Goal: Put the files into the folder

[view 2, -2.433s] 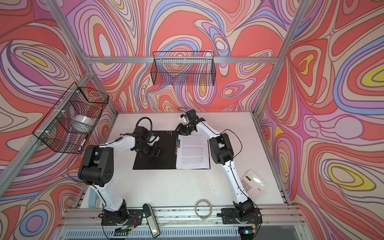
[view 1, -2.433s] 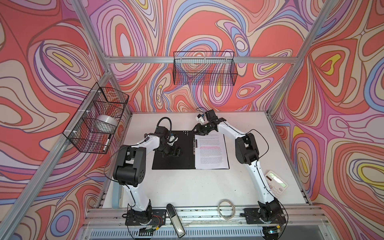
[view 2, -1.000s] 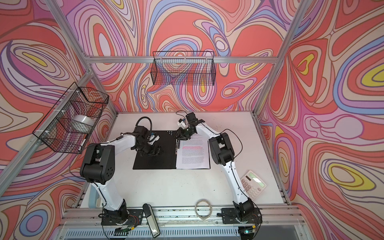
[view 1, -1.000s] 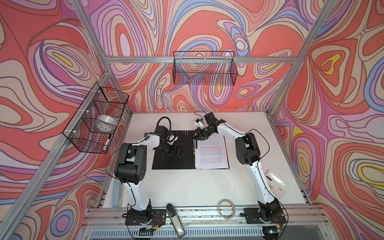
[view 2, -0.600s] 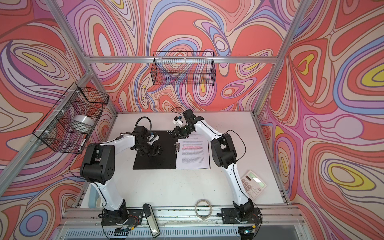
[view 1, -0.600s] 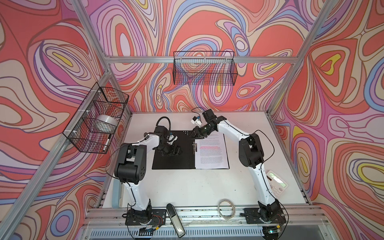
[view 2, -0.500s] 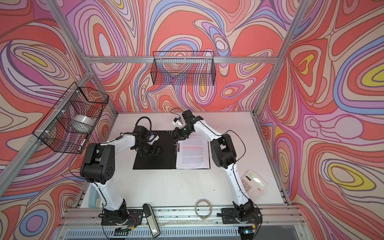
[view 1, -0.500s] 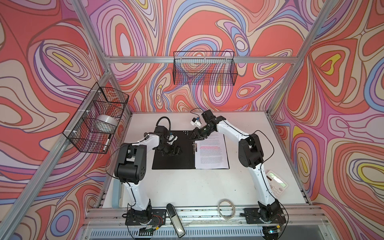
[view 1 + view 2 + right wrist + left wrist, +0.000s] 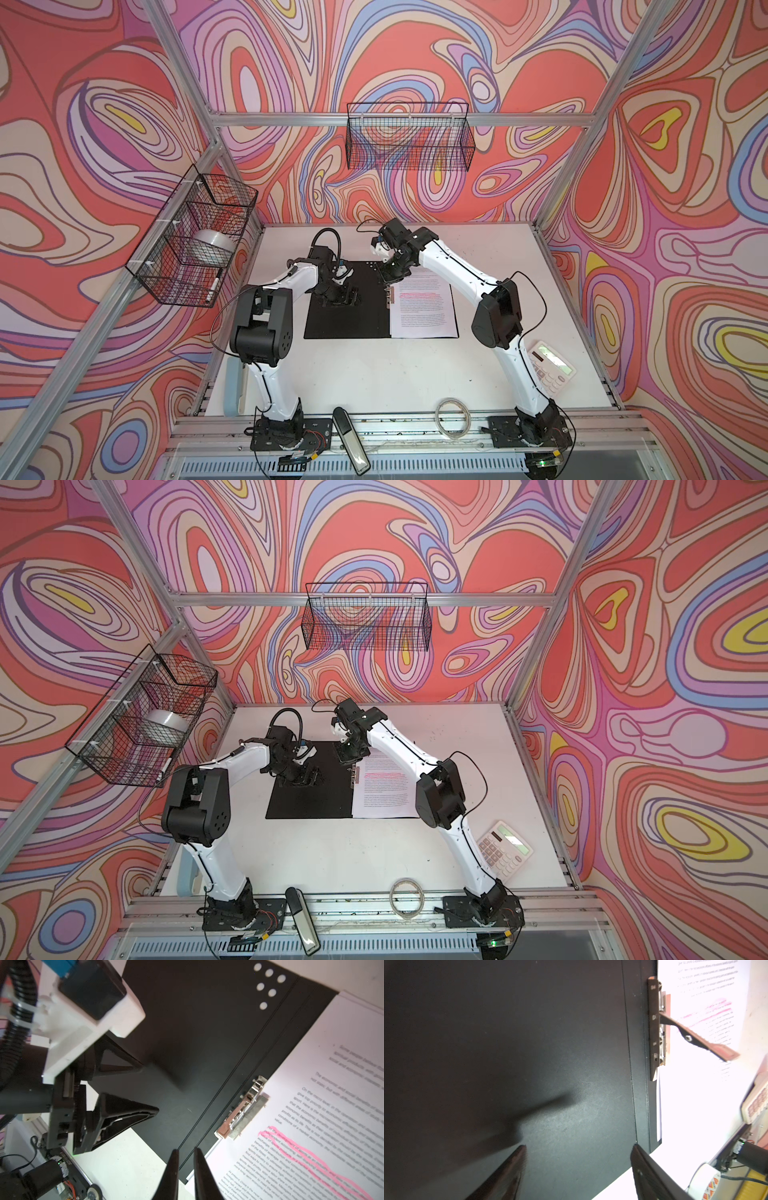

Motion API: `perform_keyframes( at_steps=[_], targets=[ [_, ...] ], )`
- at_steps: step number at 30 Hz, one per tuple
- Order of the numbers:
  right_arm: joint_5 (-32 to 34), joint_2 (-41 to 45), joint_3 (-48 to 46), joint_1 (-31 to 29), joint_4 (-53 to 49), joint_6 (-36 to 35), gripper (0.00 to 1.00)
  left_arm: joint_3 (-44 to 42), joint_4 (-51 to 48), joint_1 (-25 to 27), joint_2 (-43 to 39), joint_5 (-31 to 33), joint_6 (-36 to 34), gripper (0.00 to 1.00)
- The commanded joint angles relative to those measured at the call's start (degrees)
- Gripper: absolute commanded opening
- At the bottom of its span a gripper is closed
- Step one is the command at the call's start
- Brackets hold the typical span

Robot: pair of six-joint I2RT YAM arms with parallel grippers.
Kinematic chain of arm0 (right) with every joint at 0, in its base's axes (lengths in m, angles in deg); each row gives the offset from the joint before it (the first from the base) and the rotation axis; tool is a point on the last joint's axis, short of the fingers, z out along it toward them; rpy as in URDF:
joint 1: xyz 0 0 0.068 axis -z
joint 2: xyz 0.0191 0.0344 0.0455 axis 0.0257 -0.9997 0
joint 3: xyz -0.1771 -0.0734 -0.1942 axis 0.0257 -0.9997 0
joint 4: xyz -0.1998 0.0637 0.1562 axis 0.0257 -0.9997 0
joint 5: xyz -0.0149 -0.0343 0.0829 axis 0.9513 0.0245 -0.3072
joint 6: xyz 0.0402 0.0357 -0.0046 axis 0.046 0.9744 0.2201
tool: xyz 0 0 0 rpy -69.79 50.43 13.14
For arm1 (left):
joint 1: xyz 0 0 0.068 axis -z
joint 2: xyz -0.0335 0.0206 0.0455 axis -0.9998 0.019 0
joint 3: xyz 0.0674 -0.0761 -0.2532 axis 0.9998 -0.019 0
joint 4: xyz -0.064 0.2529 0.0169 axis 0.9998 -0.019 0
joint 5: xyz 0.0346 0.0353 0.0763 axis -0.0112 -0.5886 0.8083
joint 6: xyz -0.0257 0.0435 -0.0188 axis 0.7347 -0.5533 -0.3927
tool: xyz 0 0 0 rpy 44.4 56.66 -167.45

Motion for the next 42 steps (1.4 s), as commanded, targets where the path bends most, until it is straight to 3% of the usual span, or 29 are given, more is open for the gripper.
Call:
perform_keyframes(
  at_steps=[1, 42],
  targets=[
    [8.1, -2.8, 2.3, -0.1, -3.9, 0.7, 0.11, 0.6, -3.2, -0.5, -1.3, 1.1, -2.3, 0.79],
    [8.4, -9.7, 8.6, -0.5, -8.1, 0.2, 0.12, 0.8, -3.8, -1.0, -1.1, 0.6, -3.2, 0.78]
  ],
)
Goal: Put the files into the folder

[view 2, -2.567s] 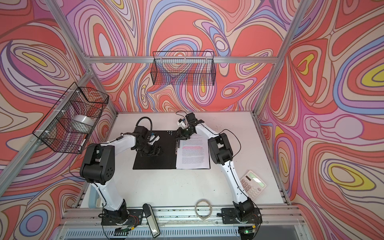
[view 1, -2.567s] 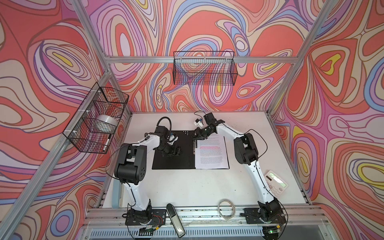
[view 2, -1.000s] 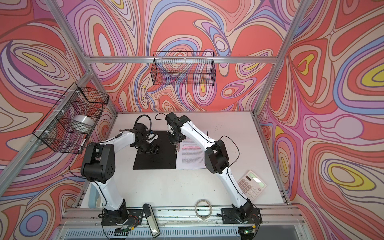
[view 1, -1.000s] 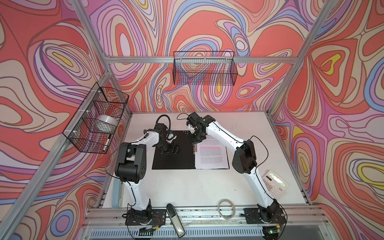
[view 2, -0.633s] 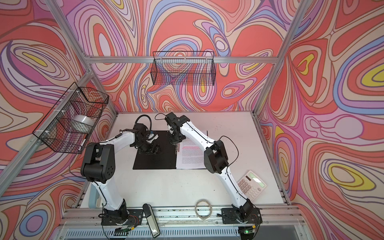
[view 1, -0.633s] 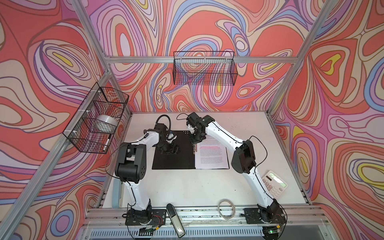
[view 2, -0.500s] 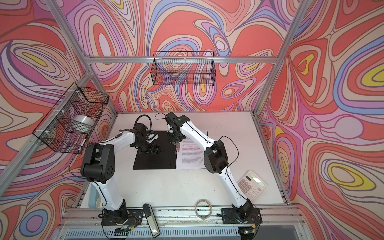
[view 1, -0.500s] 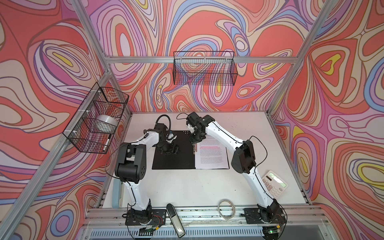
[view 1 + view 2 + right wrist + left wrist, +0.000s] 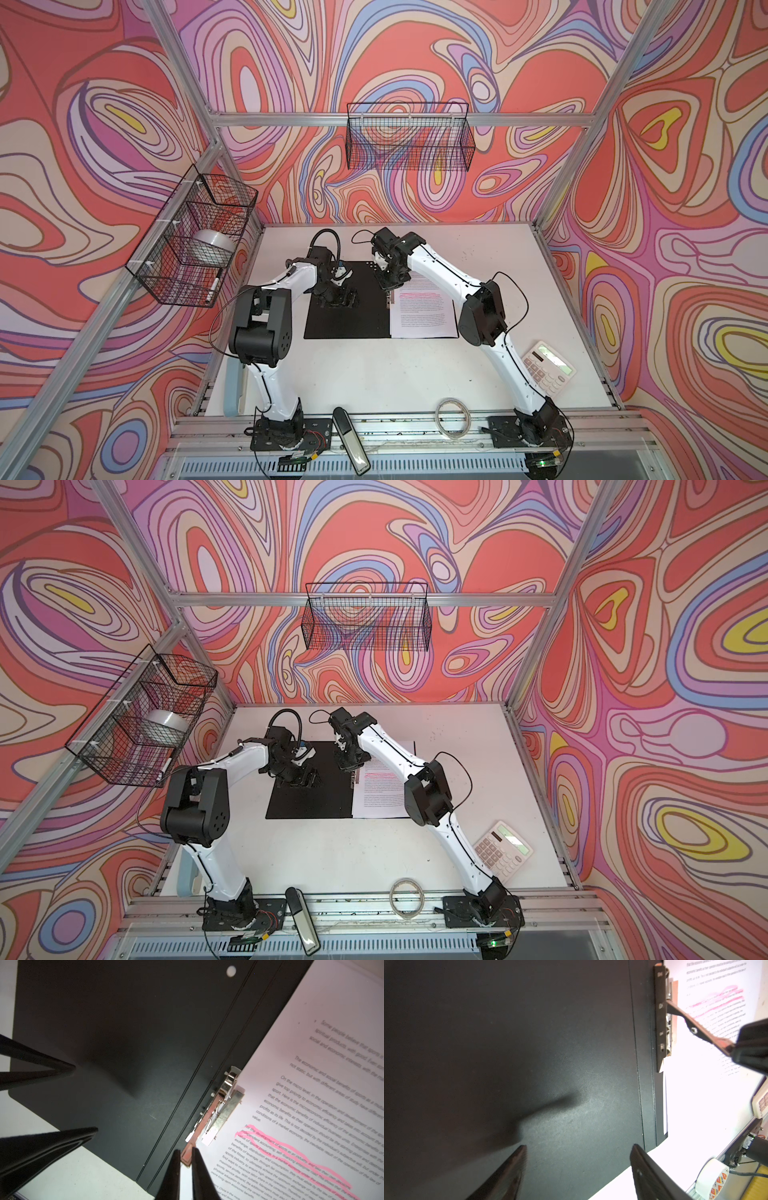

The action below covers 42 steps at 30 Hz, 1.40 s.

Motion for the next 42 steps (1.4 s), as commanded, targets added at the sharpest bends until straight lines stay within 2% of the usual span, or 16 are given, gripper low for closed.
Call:
perform_keyframes(
  at_steps=[1, 42],
  targets=[
    [0.4, -1.3, 1.0, 0.0, -1.6, -0.8, 0.12, 0.8, -2.2, -0.4, -0.6, -0.1, -1.2, 0.78],
    [2.8, -5.3, -2.2, 0.0, -7.0, -3.5, 0.12, 1.3, -2.9, -2.0, 0.8, -2.3, -0.9, 0.78]
  ],
)
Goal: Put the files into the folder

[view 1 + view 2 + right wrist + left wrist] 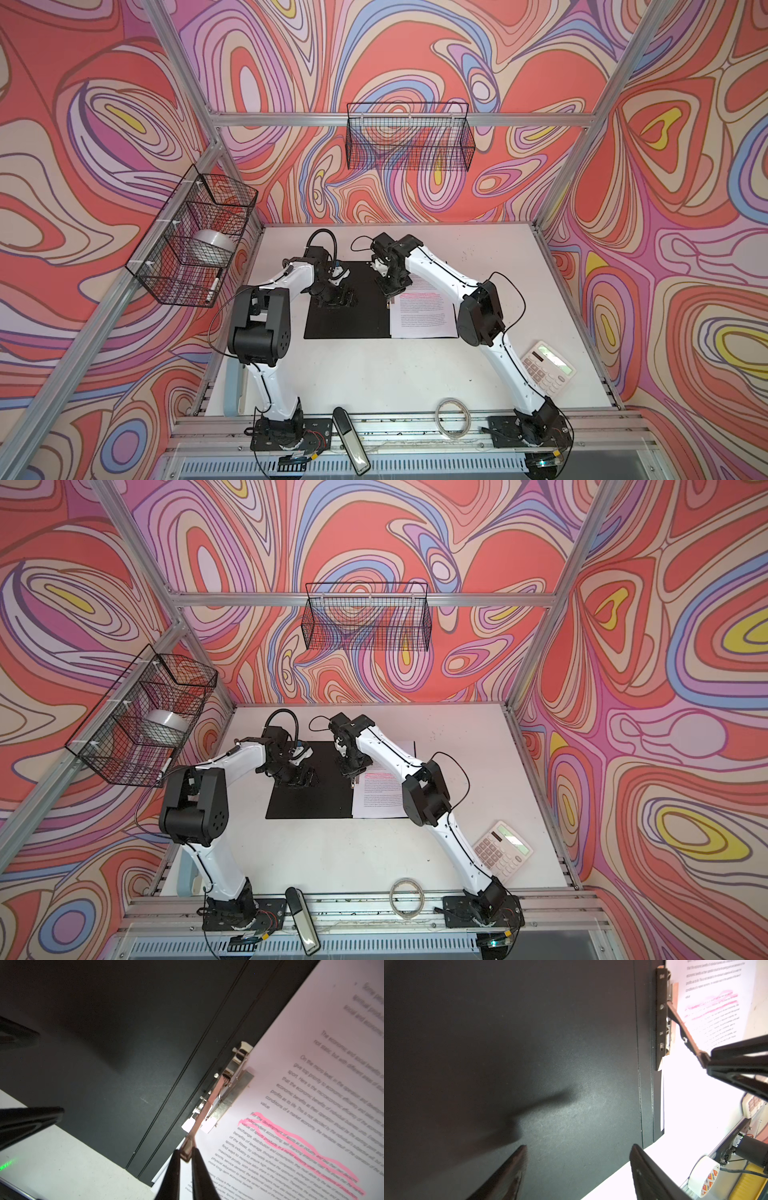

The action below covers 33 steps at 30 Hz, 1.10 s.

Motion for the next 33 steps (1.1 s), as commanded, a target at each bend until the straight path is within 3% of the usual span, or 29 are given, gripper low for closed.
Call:
perform_keyframes(
  at_steps=[1, 33],
  targets=[
    [3.0, -3.8, -1.8, 0.3, -2.6, -0.3, 0.12, 1.0, -1.6, -0.7, 0.8, -0.8, -0.9, 0.78],
    [6.1, -7.1, -5.0, 0.4, -2.9, -0.9, 0.11, 0.5, -1.6, -1.8, 1.2, -1.5, -1.2, 0.77]
  ],
)
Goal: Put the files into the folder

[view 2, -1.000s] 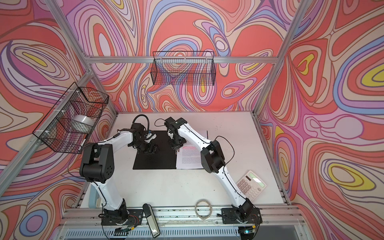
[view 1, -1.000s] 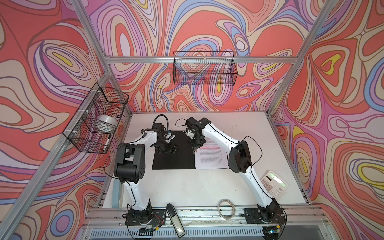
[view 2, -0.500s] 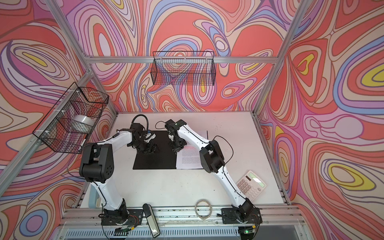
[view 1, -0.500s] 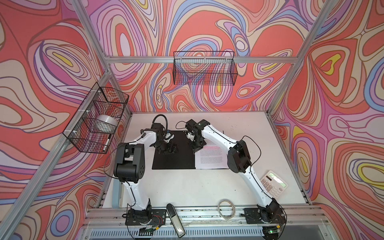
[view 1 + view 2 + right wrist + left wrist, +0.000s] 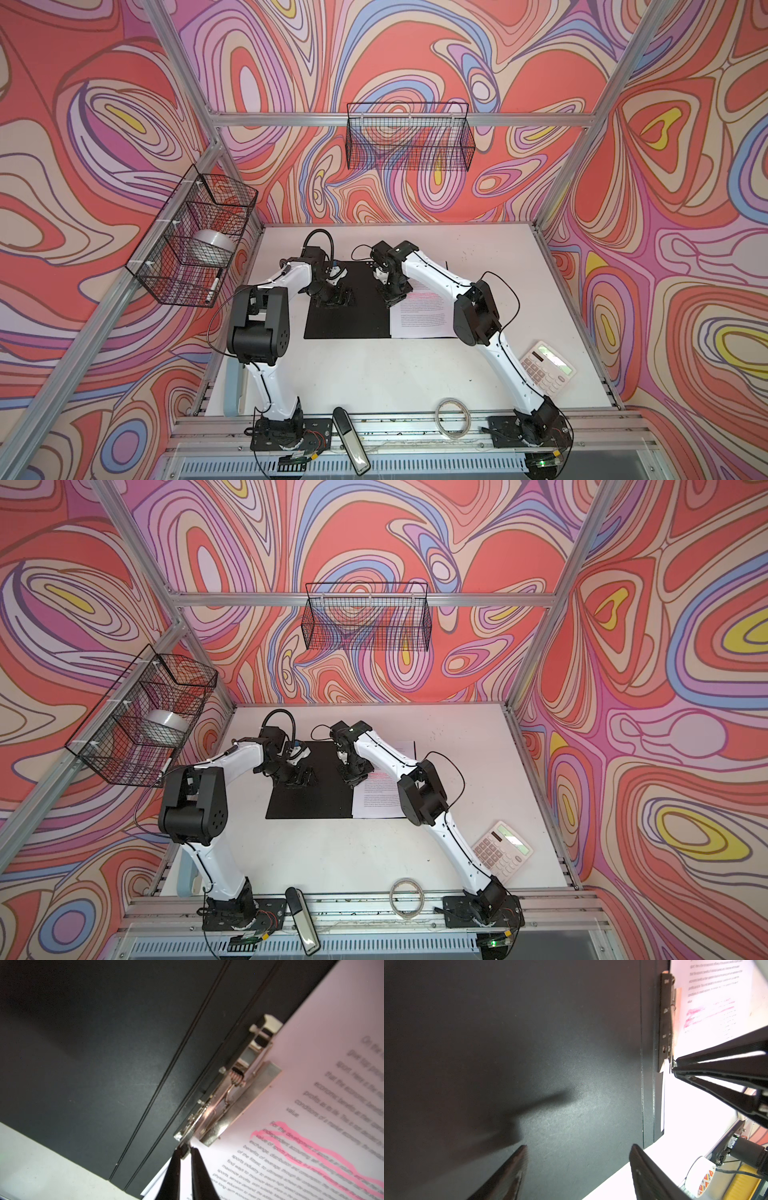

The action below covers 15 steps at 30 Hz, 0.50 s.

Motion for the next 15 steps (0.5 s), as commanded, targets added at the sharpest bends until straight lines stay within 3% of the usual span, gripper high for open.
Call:
perform_keyframes(
  at_steps=[1, 15],
  targets=[
    [5.9, -5.0, -2.6, 0.5, -2.9, -0.7, 0.11, 0.5, -1.6, -0.4, 0.9, -0.8, -1.2, 0.77],
    [4.7, -6.4, -2.4, 0.5, -2.0, -1.0, 0.11, 0.6, -1.7, -0.6, 1.1, -0.9, -1.2, 0.77]
  ],
)
